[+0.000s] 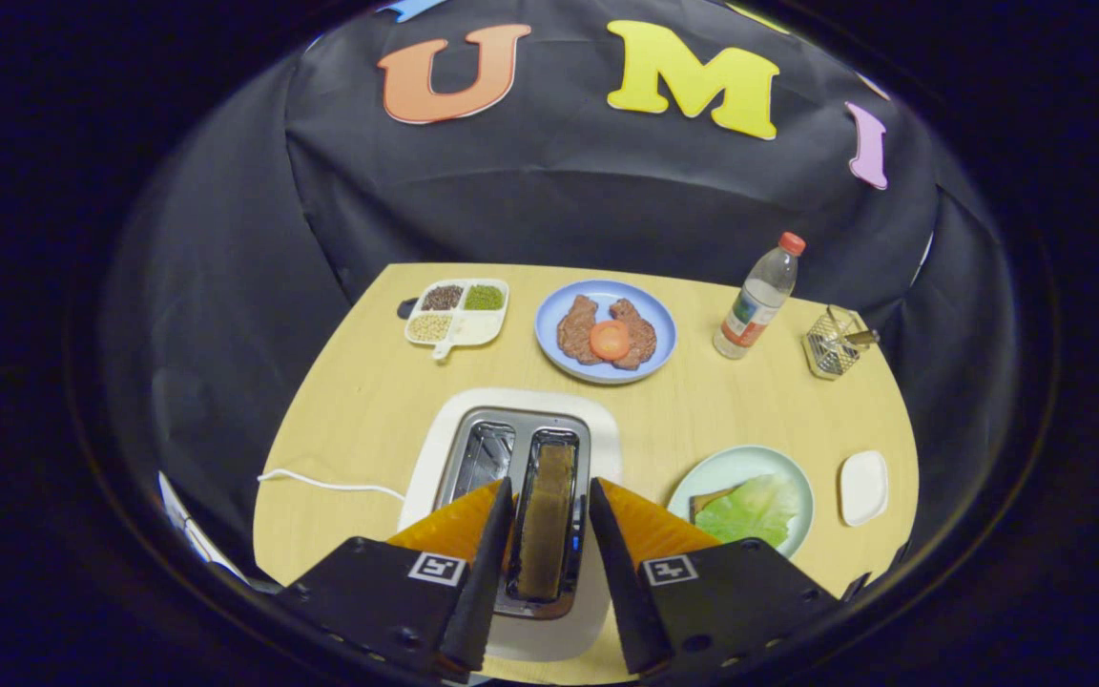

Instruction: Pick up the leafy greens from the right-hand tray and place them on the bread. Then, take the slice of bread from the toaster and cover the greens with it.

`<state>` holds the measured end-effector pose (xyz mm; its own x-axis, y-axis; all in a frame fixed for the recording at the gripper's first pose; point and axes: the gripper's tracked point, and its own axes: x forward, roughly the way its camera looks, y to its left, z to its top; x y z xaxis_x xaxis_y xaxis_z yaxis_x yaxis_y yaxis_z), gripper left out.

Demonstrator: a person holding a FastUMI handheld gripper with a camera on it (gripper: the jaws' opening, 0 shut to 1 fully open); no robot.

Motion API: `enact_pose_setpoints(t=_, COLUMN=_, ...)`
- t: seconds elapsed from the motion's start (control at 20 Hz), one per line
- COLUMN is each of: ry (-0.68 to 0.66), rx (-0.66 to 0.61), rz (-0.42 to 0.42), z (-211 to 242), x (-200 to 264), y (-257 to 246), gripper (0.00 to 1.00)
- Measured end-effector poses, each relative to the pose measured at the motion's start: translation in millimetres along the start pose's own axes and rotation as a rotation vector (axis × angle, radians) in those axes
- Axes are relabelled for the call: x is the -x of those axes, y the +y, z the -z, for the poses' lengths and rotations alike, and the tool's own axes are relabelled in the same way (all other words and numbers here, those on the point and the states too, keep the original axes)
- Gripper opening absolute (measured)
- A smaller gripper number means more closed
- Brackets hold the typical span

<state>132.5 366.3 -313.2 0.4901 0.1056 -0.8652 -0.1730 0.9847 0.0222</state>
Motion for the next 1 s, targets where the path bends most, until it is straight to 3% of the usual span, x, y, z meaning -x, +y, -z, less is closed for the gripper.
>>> enact_pose_setpoints(t=0.1, ry=0.026, rx=-0.016, rz=0.024, z=4, x=-2, y=-7, gripper=0.34)
enact_pose_setpoints(t=0.15, ry=0.029, rx=-0.025, rz=0.020, z=3, x=-1, y=-7, gripper=0.20)
enact_pose_setpoints(t=0.3, ry=0.023, rx=-0.028, rz=0.020, z=-3, x=4, y=-9, gripper=0.21)
enact_pose_setpoints(t=0.35, ry=0.023, rx=-0.037, rz=0.017, z=-2, x=7, y=-9, gripper=0.15)
enact_pose_setpoints(t=0.5, ry=0.019, rx=-0.042, rz=0.003, z=-7, x=21, y=-9, gripper=0.15)
enact_pose_setpoints(t=1.0, ry=-0.081, rx=-0.113, rz=-0.122, z=-43, x=92, y=-36, gripper=0.15)
